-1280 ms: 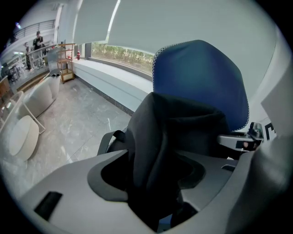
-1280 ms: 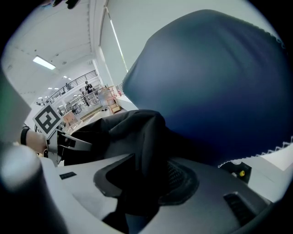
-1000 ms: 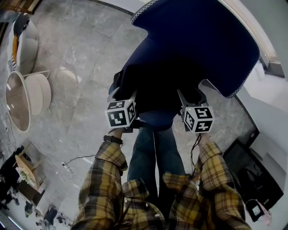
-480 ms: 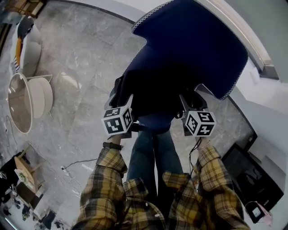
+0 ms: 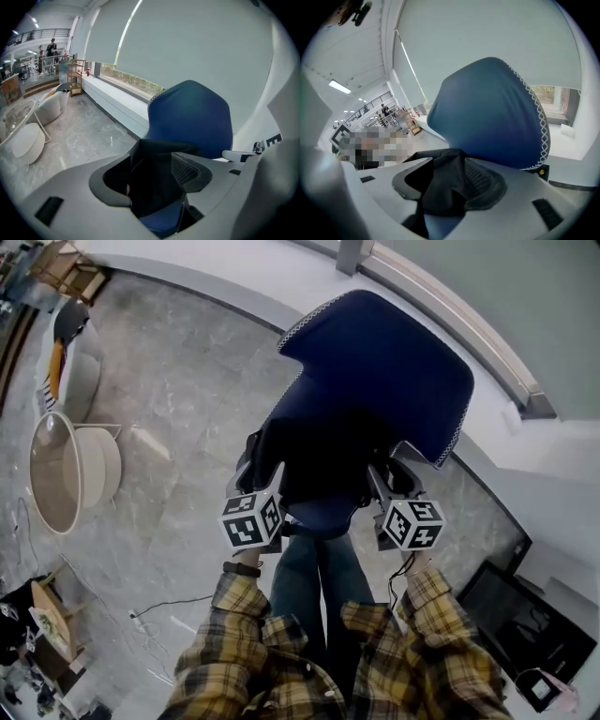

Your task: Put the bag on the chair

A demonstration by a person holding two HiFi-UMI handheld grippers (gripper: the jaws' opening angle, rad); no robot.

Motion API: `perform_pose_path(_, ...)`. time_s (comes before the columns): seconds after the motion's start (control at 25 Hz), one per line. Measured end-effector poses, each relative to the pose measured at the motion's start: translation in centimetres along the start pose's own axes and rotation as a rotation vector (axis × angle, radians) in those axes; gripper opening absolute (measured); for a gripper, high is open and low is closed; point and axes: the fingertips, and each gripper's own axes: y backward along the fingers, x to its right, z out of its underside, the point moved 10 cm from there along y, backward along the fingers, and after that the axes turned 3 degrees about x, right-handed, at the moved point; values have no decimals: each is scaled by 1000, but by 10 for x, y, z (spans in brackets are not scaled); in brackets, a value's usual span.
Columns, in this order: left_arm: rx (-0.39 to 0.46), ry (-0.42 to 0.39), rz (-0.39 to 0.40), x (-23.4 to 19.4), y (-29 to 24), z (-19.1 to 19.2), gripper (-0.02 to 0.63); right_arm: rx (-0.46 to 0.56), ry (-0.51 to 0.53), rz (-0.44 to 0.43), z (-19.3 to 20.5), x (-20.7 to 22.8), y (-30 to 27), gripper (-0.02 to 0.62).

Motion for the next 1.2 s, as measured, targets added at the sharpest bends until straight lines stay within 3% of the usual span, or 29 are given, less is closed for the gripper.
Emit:
perform_pose_path(0.72, 249, -88, 170, 87, 105, -115, 279, 233, 160, -158, -127, -58, 98, 190)
perform_pose_path(1.04, 309, -194, 318, 127, 149, -157, 266, 347, 243, -256, -179, -93, 153, 178)
perform_pose_path(1.2, 380, -229, 377, 145, 174, -172, 243, 396, 310, -300, -201, -115, 177, 167)
